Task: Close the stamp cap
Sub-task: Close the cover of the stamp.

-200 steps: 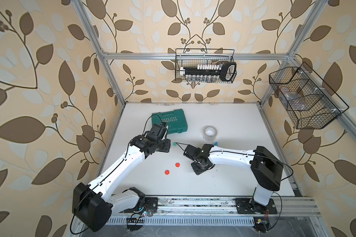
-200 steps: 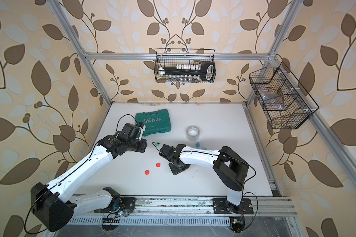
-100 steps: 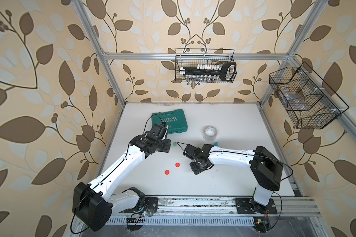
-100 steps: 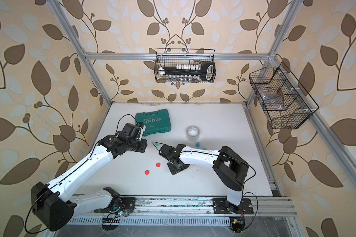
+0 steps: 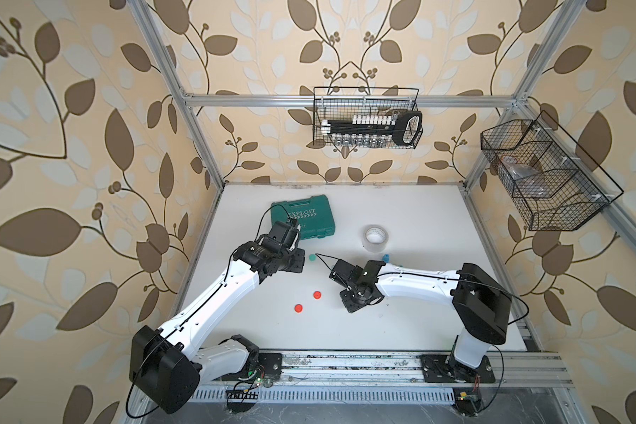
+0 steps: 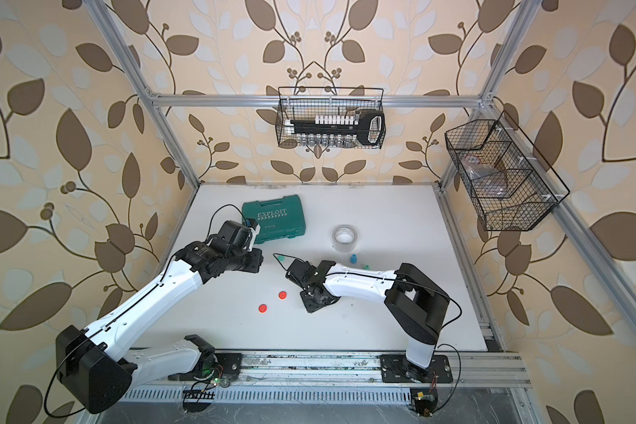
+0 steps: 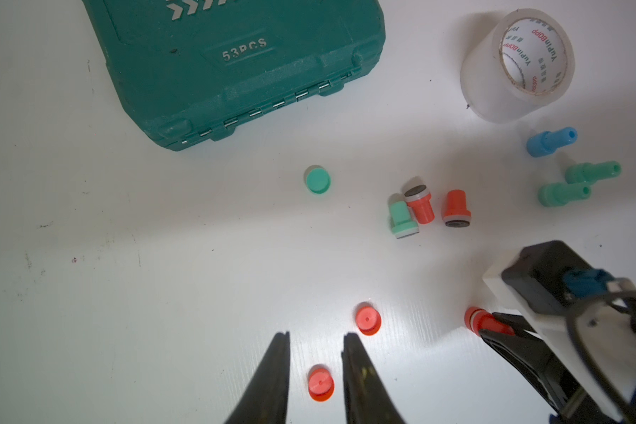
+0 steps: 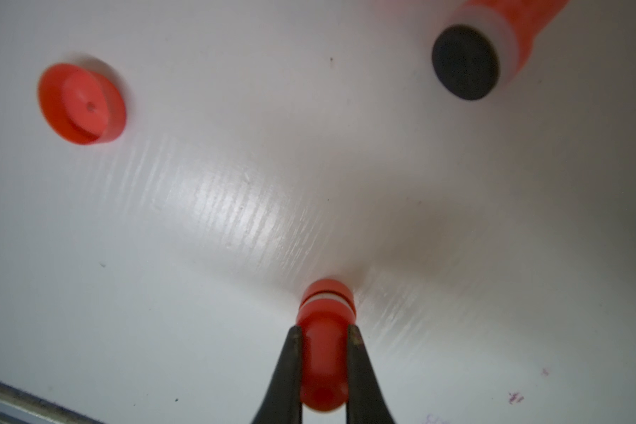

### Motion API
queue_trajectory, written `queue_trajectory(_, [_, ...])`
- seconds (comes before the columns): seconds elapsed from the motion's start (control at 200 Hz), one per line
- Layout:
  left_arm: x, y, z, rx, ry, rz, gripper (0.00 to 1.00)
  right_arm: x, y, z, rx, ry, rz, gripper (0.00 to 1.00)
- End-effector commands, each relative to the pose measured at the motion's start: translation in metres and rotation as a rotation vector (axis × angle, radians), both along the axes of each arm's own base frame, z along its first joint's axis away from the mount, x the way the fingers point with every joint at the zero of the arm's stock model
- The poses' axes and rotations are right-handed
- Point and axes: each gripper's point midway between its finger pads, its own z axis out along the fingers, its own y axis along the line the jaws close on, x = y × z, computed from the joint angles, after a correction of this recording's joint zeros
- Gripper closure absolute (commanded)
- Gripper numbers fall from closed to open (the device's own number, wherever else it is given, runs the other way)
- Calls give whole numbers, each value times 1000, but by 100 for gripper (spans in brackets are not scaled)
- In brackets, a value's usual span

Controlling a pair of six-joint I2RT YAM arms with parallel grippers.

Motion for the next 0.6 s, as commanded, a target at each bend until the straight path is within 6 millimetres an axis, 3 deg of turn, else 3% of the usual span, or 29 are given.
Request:
queue_trajectory(0.0, [0,3,-3,7,5,-1,72,-14,-9,-31,-36,63,-12,100])
queue_trajectory(0.19, [-1,2,-3,4,8,-2,72,-16,-14,-36,-60,77,-23,100])
queue_trajectory(0.595, [-1,1,-4,-1,12,-9,72,-11,-25,-14,-151,59,-2,100])
